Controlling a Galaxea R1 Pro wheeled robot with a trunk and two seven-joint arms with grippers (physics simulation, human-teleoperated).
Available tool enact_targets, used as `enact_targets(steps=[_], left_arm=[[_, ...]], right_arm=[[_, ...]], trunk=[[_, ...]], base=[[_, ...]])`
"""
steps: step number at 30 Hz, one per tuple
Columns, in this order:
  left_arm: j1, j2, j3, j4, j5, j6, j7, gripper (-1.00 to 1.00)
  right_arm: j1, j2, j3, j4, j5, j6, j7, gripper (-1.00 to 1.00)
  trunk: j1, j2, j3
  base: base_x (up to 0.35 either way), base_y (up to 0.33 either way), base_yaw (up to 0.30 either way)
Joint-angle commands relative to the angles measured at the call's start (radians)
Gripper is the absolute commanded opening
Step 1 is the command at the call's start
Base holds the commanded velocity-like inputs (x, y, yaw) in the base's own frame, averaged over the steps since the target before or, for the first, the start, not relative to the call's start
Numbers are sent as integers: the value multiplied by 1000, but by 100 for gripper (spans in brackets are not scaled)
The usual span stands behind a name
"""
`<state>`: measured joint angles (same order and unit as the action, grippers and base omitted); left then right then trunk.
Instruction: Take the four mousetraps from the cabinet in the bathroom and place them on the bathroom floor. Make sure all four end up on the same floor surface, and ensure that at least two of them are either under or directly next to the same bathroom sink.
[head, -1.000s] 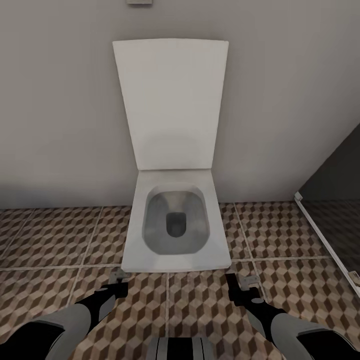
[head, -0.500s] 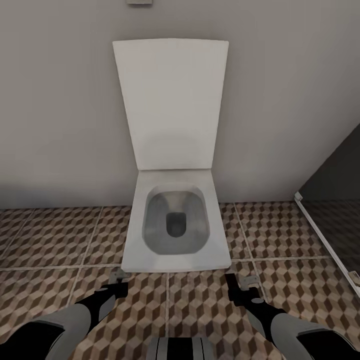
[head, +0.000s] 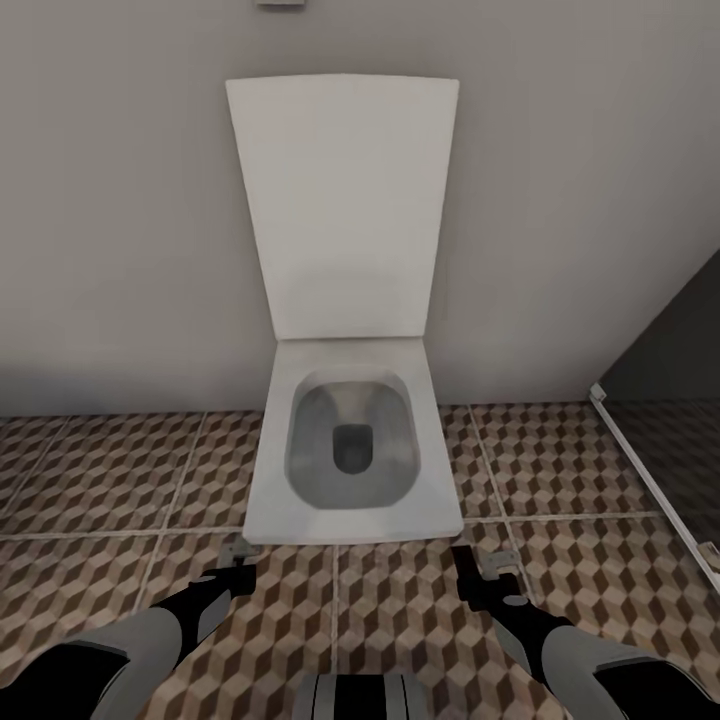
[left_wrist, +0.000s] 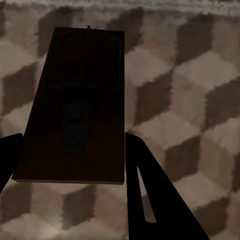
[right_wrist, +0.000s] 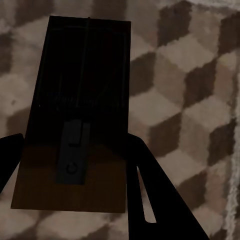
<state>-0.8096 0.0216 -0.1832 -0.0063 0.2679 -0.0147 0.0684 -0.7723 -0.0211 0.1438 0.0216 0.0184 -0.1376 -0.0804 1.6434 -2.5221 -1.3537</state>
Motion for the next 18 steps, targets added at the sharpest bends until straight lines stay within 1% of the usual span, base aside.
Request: enact_targets(steps=[1, 7, 18], left_arm=[[0, 0, -9, 0, 7, -1, 2, -100], [0, 0, -9, 0, 7, -2, 2, -100], [0, 0, -9, 0, 7, -2, 2, -100]], right_arm=[[-1, 0, 6, 2, 0, -4, -5, -100], [-1, 0, 5, -1, 0, -5, -5, -100], [-1, 0, 6, -2, -1, -4, -6, -100]], trunk=[[0, 0, -2], [0, 0, -8], [0, 0, -9]], base=[[0, 0, 61], [0, 0, 69], [0, 0, 9]])
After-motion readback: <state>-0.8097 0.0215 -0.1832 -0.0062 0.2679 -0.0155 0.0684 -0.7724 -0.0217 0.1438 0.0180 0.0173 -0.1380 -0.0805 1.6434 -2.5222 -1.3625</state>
